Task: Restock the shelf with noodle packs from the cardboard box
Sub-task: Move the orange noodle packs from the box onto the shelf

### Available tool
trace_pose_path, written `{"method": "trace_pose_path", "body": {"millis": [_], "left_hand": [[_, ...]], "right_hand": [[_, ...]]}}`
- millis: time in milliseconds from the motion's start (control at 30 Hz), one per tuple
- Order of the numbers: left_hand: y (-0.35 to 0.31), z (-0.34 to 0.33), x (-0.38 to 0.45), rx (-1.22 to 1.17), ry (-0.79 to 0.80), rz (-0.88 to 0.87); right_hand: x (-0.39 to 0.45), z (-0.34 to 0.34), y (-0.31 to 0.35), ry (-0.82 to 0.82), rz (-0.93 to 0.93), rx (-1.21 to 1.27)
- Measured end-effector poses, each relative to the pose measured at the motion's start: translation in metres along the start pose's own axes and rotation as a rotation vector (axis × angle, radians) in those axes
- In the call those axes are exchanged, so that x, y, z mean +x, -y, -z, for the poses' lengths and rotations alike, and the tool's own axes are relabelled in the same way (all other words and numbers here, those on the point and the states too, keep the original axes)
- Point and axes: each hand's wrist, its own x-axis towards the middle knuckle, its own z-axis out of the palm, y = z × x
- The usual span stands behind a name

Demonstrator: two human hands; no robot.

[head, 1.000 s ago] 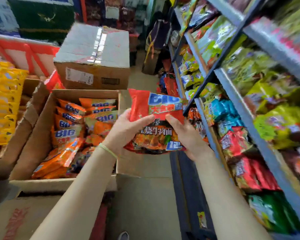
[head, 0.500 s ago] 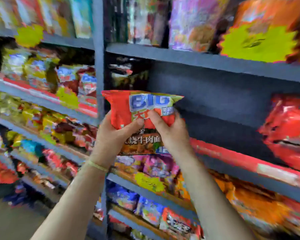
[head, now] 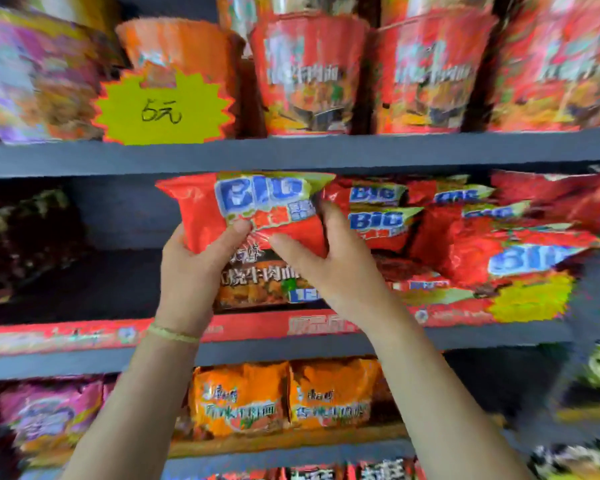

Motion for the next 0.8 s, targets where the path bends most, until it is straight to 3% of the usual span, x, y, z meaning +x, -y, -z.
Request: {"method": "trace_pose_path", "body": {"millis": [33, 100, 167, 233, 267, 400, 533, 600, 700, 800], "left_hand": [[-0.004, -0.002, 0.004, 0.002, -0.005, -0.016], [-0.006, -0.004, 0.012, 0.027, -0.003, -0.020], [-0.004, -0.004, 0.015, 0.058, 0.026, 0.030], [0.001, -0.003, 0.012, 0.048, 0.061, 0.105], [0.004, -0.002, 0.009, 0.038, 0.072, 0.132], [0.009, -0.003, 0.003, 0.015, 0.069, 0.188], [0.007, -0.011, 0.003, 0.020, 0.095, 0.199], [0.009, -0.020, 0.005, 0.025, 0.118, 0.196], [0.015, -0.038, 0.009, 0.032, 0.157, 0.189], [0.024, -0.059, 0.014, 0.041, 0.188, 0.205]], "right_hand": [[-0.002, 0.010, 0.005, 0.012, 0.020, -0.109], [-0.006, 0.032, 0.011, 0.116, -0.032, -0.565], [-0.010, 0.049, 0.010, 0.335, -0.230, -1.010], [-0.013, 0.056, -0.001, 0.472, -0.427, -1.211], [-0.013, 0.058, -0.008, 0.453, -0.423, -1.243], [0.000, 0.064, -0.022, 0.162, -0.243, -1.246], [0.021, 0.054, -0.028, -0.211, -0.101, -1.412], [0.031, 0.053, -0.033, -0.260, -0.143, -1.381], [0.046, 0.060, -0.041, -0.211, -0.235, -1.132], [0.055, 0.070, -0.034, -0.230, -0.405, -0.606]]}}
